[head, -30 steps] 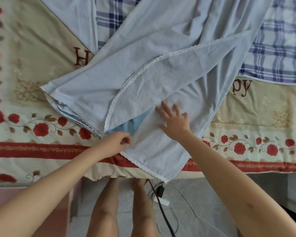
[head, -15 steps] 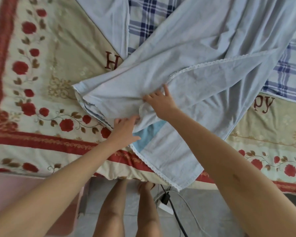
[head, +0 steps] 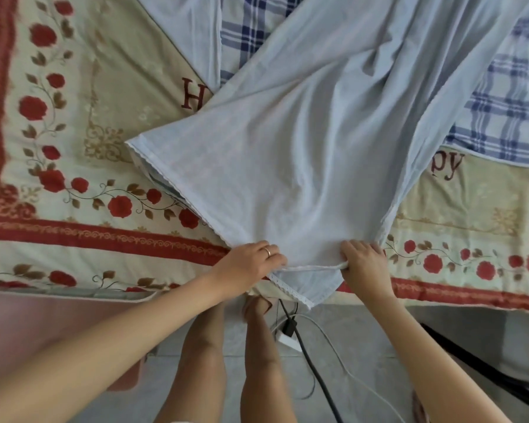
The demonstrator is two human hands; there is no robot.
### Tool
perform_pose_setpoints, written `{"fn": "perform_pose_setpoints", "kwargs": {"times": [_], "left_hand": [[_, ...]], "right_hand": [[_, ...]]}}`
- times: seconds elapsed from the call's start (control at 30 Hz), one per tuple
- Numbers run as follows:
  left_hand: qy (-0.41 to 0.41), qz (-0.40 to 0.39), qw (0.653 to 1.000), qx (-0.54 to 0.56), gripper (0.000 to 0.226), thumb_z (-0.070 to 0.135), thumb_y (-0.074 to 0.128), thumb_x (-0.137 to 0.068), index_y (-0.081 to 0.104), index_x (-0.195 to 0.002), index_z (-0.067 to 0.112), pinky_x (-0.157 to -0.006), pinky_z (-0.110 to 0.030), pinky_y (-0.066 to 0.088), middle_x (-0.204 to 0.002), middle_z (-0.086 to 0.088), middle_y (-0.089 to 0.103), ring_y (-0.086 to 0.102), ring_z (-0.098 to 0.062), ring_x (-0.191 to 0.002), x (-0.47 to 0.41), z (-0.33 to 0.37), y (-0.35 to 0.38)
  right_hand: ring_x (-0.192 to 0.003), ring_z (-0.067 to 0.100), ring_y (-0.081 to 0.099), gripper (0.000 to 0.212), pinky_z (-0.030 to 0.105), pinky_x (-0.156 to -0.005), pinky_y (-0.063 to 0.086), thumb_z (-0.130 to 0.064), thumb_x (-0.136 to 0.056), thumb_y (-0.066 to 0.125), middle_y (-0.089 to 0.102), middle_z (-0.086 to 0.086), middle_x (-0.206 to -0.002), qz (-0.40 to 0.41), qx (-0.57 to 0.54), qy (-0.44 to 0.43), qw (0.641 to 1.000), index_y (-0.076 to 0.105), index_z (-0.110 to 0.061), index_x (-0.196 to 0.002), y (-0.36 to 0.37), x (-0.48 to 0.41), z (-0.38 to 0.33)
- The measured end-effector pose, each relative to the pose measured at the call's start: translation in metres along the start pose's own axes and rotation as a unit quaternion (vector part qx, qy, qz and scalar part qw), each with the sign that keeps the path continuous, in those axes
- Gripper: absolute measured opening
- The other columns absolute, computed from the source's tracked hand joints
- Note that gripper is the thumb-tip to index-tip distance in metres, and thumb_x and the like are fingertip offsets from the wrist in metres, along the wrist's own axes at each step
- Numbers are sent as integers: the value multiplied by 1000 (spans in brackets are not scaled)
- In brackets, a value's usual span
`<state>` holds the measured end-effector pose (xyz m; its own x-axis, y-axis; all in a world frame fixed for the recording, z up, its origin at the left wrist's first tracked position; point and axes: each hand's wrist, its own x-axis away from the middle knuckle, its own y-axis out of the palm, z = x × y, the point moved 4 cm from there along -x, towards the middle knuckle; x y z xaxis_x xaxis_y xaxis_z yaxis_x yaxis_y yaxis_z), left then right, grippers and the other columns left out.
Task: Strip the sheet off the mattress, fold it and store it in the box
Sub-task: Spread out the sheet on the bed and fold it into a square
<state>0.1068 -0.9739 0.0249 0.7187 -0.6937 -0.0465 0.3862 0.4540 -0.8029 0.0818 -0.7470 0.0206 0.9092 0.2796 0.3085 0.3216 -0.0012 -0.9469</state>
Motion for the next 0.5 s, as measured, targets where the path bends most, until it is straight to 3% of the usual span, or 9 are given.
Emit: {"fn": "perform_pose_setpoints", "kwargs": {"times": [0.1,0.2,0.33,0.43,0.5], "left_hand": [[-10,-43,999,7,36,-7,77,-58,67,-86,13,-46,-23,49,-78,1,60,58,-14,-67,-11,18,30],[-37,-97,994,22,41,-12,72,-55,65,-88,11,-39,-26,47,-77,-1,60,58,-16,-65,-19,37,59],[-121,-170,977,45,37,-12,54,-75,58,-107,6,-56,-34,48,-100,-10,60,59,-27,-91,-28,43,83],[-143,-180,973,35,34,-5,47,-85,52,-116,9,-65,-34,46,-113,-7,56,53,-23,-104,-33,40,91],[-150,-184,971,36,35,-3,45,-86,51,-116,12,-65,-30,42,-113,-3,56,52,-19,-104,-35,39,97]], "right_hand": [[-46,25,51,36,28,-58,30,11,-40,72,49,2,-52,-52,20,53,997,50,-12,-57,19,9,21],[-67,29,58,16,33,-65,30,3,-65,64,58,5,-68,-127,37,119,984,58,-10,-71,34,13,41],[-87,31,59,16,39,-79,35,1,-76,53,62,10,-86,-152,45,111,981,61,-8,-88,42,23,47],[-102,28,53,24,37,-92,33,-1,-84,47,58,7,-102,-202,77,124,969,61,-12,-101,51,23,47],[-102,28,49,22,37,-92,33,-1,-84,49,55,7,-102,-160,31,175,971,62,-10,-98,51,26,50]]}}
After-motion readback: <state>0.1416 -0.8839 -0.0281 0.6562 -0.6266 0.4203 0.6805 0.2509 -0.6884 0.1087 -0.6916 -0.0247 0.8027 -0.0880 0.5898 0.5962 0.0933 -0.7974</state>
